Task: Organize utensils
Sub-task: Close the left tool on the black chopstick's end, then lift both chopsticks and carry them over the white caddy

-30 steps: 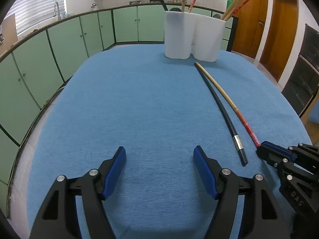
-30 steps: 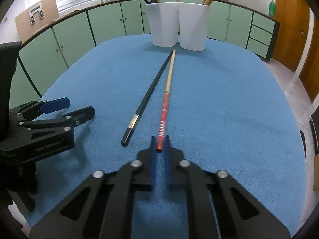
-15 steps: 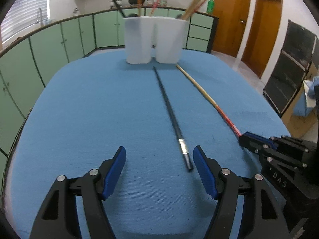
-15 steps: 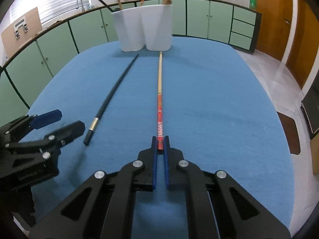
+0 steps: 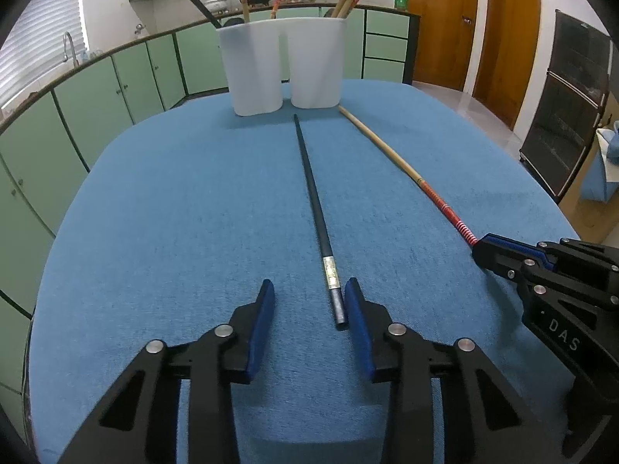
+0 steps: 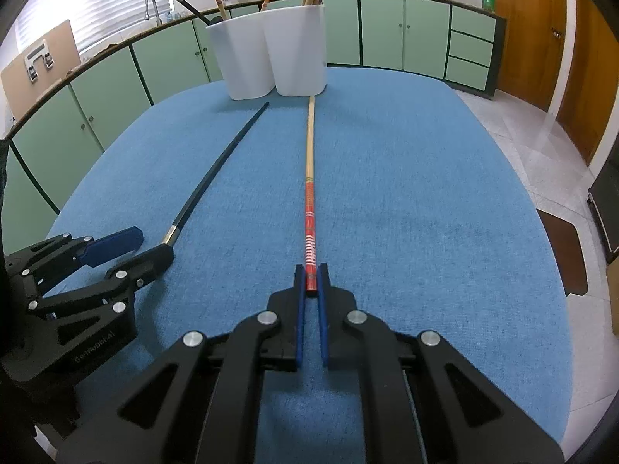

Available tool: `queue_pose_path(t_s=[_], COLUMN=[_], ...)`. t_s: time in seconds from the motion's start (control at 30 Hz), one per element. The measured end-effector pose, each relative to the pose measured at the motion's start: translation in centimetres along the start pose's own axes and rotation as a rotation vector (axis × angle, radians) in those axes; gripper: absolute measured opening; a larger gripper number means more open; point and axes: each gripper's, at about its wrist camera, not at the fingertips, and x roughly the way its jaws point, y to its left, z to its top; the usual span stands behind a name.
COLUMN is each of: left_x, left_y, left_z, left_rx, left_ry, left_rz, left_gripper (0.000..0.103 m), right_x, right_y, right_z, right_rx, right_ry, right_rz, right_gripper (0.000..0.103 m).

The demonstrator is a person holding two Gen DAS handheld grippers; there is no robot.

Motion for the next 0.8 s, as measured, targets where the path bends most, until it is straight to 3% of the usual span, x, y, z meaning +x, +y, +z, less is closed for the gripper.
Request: queue_pose_path(t_s=[0.37, 0.63, 0.8], left_x=[-0.2, -0.5, -2.7], left_y=[-0.8, -0.1, 0.6], left_z=[-0.2, 0.2, 1.5], left_rx=[0.028, -0.014, -0.004], left_ry=[-0.005, -0.002, -0.057], left_rz=[-0.021, -0.063, -0.047], left_gripper=[0.010, 0.007, 0.006], right_x=[0.0, -0.4, -2.6], right_y=[0.2, 0.5, 0.5], right_z=[-0.1, 0.0, 1.2], right_rx=[-0.016, -0.023, -0.034], right_ry=[-0.001, -0.017, -0.064], right_rz=[-0.011, -0.018, -0.010], right_gripper=[0.007, 0.005, 0.005])
